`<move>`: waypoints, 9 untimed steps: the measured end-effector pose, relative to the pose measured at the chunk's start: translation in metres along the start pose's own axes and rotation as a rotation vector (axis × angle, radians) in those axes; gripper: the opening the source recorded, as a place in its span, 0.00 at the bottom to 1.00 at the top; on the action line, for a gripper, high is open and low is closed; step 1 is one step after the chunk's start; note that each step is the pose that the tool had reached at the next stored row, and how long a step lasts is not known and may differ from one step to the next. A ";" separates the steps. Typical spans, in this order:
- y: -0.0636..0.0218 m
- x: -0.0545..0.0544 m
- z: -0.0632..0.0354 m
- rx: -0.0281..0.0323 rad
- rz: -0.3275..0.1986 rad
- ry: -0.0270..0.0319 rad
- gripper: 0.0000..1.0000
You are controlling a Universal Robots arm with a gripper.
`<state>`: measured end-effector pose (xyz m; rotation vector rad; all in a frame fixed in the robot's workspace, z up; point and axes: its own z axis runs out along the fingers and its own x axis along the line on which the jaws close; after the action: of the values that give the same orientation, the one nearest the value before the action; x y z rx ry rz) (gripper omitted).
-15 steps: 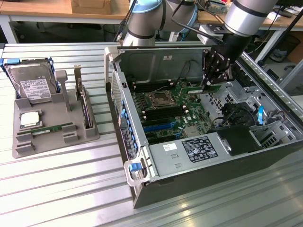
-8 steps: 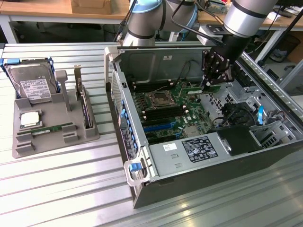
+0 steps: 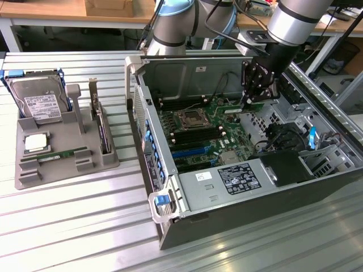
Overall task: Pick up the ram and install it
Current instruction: 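Insert the ram into the slot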
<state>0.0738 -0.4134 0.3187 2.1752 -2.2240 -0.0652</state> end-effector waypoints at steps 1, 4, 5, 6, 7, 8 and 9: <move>0.0000 0.000 0.0003 -0.0001 0.000 0.0001 0.12; -0.0001 0.000 0.0011 0.0000 0.000 0.0000 0.12; -0.0001 0.000 0.0015 0.0000 0.000 0.0000 0.12; -0.0001 0.000 0.0018 -0.0001 0.000 0.0001 0.12; -0.0001 0.000 0.0021 0.0000 0.000 0.0001 0.12; -0.0001 0.000 0.0025 -0.0001 0.000 0.0001 0.12; -0.0001 0.000 0.0027 -0.0001 0.000 0.0001 0.12</move>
<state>0.0738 -0.4134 0.3160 2.1752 -2.2239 -0.0652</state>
